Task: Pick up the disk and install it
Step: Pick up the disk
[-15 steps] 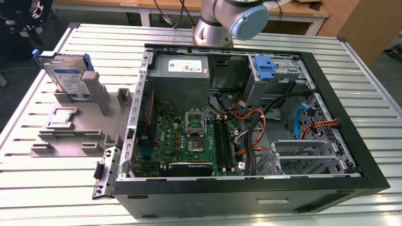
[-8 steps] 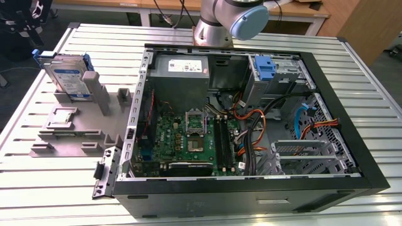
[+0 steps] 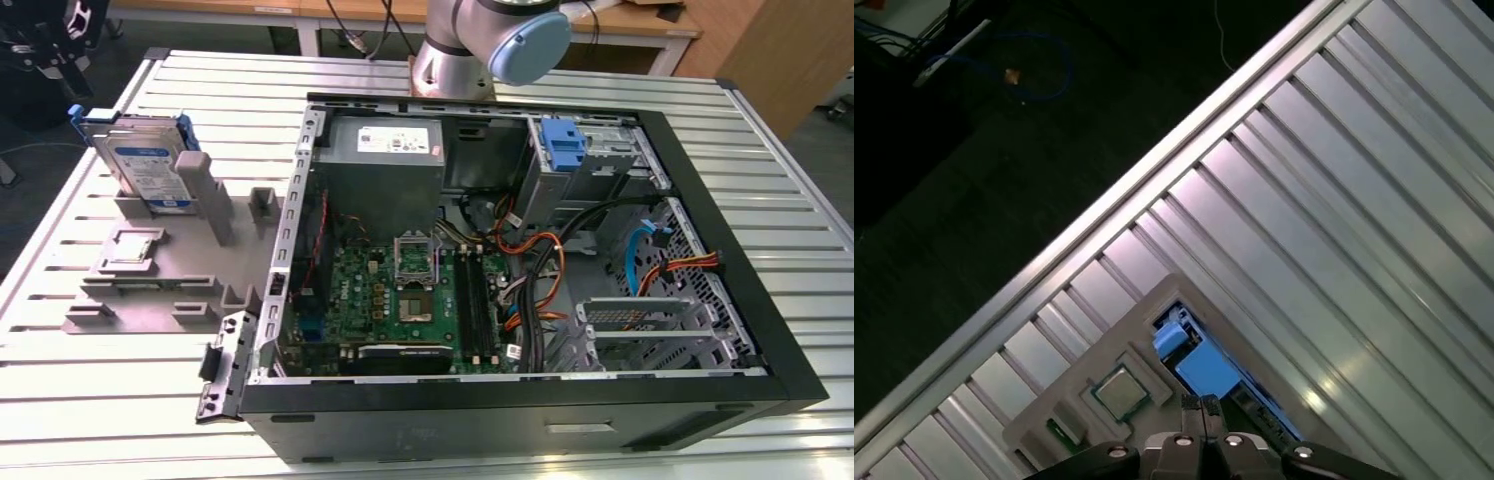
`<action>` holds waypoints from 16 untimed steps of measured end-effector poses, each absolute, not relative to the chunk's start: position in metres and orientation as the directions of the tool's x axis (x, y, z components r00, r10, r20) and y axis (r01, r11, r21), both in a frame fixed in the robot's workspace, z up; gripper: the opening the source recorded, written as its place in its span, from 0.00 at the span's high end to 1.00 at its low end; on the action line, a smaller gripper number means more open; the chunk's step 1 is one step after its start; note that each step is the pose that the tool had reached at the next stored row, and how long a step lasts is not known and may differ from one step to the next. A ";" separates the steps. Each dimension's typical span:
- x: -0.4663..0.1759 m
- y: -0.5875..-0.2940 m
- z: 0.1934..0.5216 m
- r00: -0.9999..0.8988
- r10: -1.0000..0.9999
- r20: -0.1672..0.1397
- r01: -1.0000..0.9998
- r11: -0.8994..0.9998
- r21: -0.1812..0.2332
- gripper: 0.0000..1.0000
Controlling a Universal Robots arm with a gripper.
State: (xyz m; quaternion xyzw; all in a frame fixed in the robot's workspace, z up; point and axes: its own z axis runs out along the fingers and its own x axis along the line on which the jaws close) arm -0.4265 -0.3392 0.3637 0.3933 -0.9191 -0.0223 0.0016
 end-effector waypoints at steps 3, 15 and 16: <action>-0.426 -0.339 0.364 -0.672 -0.740 -0.015 -0.740 0.671 0.042 0.90; -0.426 -0.339 0.364 -0.602 -0.798 -0.015 -0.798 0.601 0.042 0.90; -0.426 -0.339 0.364 -0.596 -0.803 -0.015 -0.803 0.595 0.042 0.90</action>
